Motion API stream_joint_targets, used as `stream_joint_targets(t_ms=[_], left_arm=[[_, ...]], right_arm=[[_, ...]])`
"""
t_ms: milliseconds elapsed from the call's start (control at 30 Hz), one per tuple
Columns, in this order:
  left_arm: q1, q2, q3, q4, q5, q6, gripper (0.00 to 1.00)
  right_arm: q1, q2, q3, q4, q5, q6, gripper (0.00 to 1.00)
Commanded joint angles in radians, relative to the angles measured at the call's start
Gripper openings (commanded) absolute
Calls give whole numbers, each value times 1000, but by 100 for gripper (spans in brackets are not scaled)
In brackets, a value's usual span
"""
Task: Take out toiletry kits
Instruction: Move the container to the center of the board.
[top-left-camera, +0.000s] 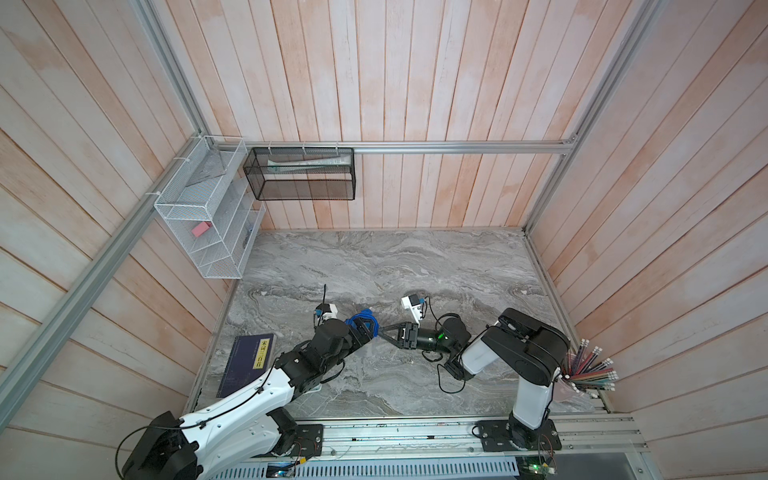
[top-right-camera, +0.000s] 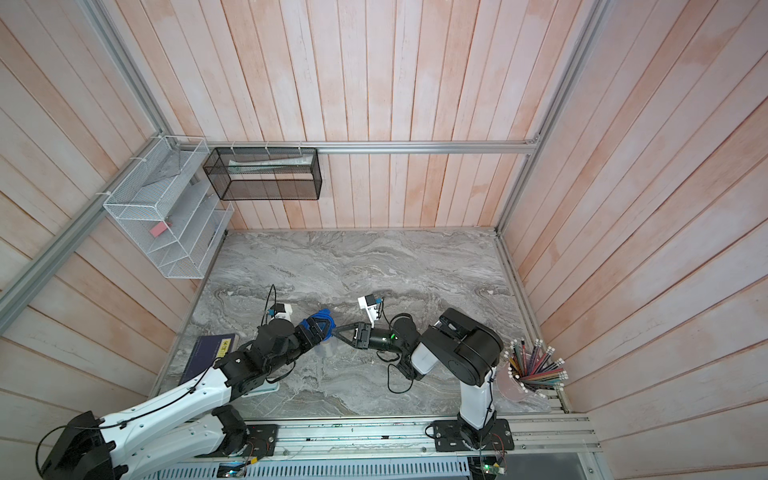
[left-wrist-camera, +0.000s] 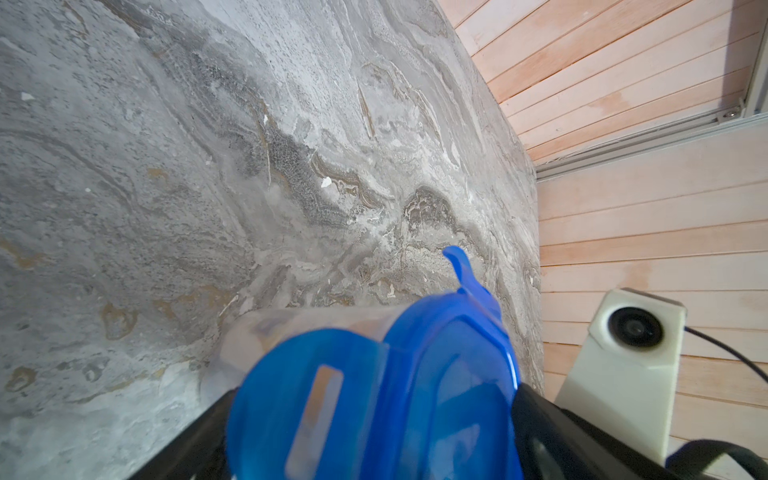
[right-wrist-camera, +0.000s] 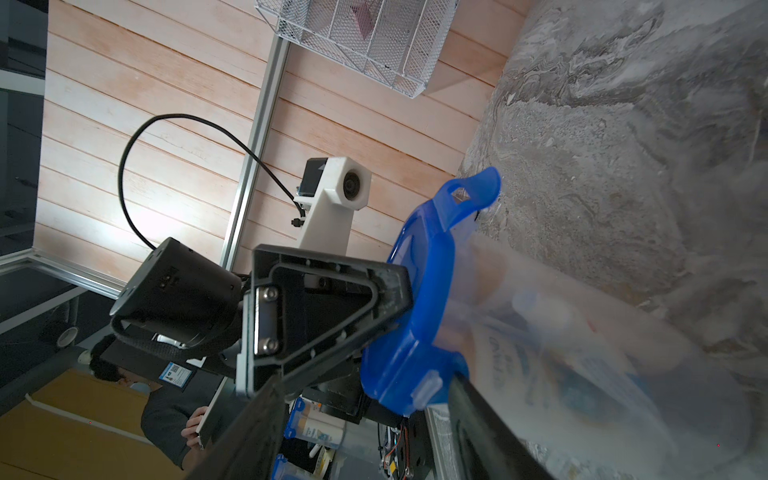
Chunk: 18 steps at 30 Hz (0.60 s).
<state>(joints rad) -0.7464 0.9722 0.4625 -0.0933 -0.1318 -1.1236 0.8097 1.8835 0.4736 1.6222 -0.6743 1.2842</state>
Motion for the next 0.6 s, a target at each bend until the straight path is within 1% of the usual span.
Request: stream_joint_targets(t_ms=[0, 267, 567], left_arm=[[-5, 22, -51, -90, 24, -11, 99], [-11, 27, -64, -79, 27, -22, 98], [-13, 52, -69, -62, 27, -23, 97]], right_arm=[[4, 23, -16, 185, 9, 9, 63], [-7, 15, -55, 184, 21, 8, 62], [-9, 9, 16, 186, 7, 18, 62]])
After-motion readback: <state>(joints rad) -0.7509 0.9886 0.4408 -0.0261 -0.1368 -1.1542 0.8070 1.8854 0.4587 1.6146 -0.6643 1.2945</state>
